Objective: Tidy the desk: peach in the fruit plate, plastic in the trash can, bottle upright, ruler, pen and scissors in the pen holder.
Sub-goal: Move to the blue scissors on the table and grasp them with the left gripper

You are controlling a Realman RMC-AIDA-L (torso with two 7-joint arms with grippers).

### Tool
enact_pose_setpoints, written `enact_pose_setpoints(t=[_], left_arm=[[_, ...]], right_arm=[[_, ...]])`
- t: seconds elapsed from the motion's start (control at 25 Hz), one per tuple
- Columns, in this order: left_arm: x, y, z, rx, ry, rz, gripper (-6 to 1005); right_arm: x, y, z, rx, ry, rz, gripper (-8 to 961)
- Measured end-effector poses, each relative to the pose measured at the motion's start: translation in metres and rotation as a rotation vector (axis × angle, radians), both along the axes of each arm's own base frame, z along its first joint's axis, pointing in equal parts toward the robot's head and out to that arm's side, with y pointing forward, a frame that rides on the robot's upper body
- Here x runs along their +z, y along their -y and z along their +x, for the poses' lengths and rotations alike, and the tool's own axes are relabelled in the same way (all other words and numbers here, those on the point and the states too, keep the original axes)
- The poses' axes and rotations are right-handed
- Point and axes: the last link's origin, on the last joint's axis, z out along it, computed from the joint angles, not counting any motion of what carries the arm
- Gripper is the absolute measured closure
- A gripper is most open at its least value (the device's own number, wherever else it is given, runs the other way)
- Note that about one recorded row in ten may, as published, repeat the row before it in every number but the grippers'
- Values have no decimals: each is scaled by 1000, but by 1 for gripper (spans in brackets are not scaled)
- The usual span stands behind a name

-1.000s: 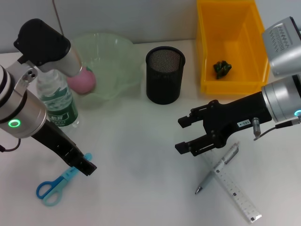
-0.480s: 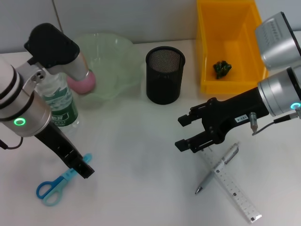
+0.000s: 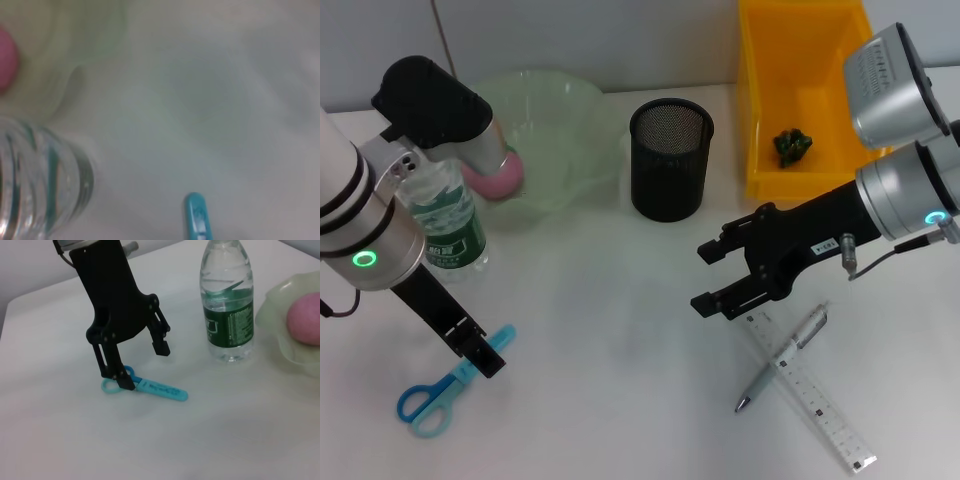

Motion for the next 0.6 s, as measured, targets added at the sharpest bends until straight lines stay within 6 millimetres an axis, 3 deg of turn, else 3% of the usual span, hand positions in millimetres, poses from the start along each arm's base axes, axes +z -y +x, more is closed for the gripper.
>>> enact_pose_setpoints(t=[0.6], left_arm=[[-12, 0, 10, 40, -64, 28, 225]], right_arm=[[-4, 2, -1, -5, -13, -1, 181]])
